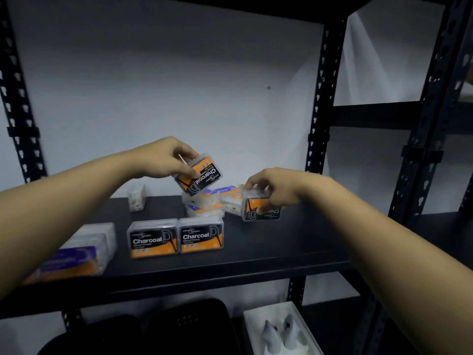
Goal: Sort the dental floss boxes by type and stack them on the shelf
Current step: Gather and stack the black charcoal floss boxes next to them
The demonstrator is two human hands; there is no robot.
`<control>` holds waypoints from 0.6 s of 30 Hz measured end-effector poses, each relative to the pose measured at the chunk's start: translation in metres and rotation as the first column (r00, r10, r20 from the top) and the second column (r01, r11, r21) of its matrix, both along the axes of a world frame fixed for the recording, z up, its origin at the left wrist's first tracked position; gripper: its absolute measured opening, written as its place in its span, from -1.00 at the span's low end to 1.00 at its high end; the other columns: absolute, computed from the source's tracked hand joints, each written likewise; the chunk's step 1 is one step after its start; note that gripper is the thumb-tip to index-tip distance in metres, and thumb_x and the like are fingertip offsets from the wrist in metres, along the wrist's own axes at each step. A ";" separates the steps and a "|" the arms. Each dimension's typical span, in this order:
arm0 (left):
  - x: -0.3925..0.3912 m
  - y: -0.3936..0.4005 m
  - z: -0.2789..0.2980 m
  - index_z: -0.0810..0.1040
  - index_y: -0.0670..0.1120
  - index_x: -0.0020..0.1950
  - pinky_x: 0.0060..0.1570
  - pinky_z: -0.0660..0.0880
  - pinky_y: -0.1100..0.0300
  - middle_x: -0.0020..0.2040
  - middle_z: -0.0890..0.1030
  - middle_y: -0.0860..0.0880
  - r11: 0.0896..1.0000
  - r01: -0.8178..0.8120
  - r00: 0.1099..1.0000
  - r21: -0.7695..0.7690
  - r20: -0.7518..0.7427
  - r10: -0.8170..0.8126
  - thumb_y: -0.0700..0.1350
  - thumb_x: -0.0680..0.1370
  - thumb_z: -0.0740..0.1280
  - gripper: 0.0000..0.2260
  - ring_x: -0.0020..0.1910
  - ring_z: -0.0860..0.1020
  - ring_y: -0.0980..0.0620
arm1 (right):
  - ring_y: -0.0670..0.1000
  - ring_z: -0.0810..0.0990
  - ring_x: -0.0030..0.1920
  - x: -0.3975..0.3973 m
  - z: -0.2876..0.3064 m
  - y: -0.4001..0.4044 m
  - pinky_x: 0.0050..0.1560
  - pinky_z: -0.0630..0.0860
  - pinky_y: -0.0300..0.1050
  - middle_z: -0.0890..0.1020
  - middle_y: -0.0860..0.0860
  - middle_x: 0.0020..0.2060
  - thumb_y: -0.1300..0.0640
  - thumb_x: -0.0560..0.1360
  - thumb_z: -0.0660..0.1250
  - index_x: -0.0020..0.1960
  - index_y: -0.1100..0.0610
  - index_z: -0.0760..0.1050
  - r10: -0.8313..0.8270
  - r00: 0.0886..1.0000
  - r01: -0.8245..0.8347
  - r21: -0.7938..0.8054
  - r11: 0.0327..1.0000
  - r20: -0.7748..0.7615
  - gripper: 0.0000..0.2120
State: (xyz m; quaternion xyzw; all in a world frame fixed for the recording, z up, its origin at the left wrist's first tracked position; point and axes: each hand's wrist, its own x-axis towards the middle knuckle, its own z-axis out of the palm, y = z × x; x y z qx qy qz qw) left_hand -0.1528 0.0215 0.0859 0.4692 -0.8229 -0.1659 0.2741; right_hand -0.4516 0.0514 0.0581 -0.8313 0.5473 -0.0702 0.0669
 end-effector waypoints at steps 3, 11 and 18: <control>0.027 0.008 -0.007 0.70 -0.05 0.16 0.08 0.63 0.02 -0.09 0.76 0.07 0.999 -0.036 0.998 -0.002 0.053 0.036 -0.19 0.46 0.54 -0.72 -0.06 0.72 0.00 | 0.10 0.65 0.05 0.014 -0.005 0.006 -0.08 0.70 0.00 0.53 -0.06 0.12 0.03 0.41 0.61 0.28 -0.21 0.51 0.041 0.999 -0.041 0.026 0.999 0.003 -0.49; 0.065 0.011 -0.030 0.69 -0.05 0.20 0.03 0.62 0.15 -0.07 0.75 0.06 0.995 -0.092 0.991 0.024 0.097 0.089 -0.17 0.43 0.58 -0.66 -0.08 0.72 0.06 | 0.09 0.67 0.05 0.036 -0.023 0.004 -0.02 0.70 0.01 0.53 -0.17 0.04 0.00 0.36 0.63 0.14 -0.29 0.51 0.044 0.998 -0.037 0.138 0.990 -0.046 -0.54; 0.071 0.000 -0.046 0.69 -0.04 0.20 0.09 0.64 0.04 -0.10 0.75 0.10 0.990 -0.120 0.983 0.070 0.147 0.109 -0.15 0.41 0.59 -0.64 -0.11 0.72 0.07 | 0.16 0.72 0.00 0.046 -0.026 0.003 -0.22 0.70 -0.11 0.56 -0.11 0.08 -0.02 0.32 0.66 0.19 -0.27 0.53 0.012 0.999 -0.004 0.182 0.983 -0.041 -0.48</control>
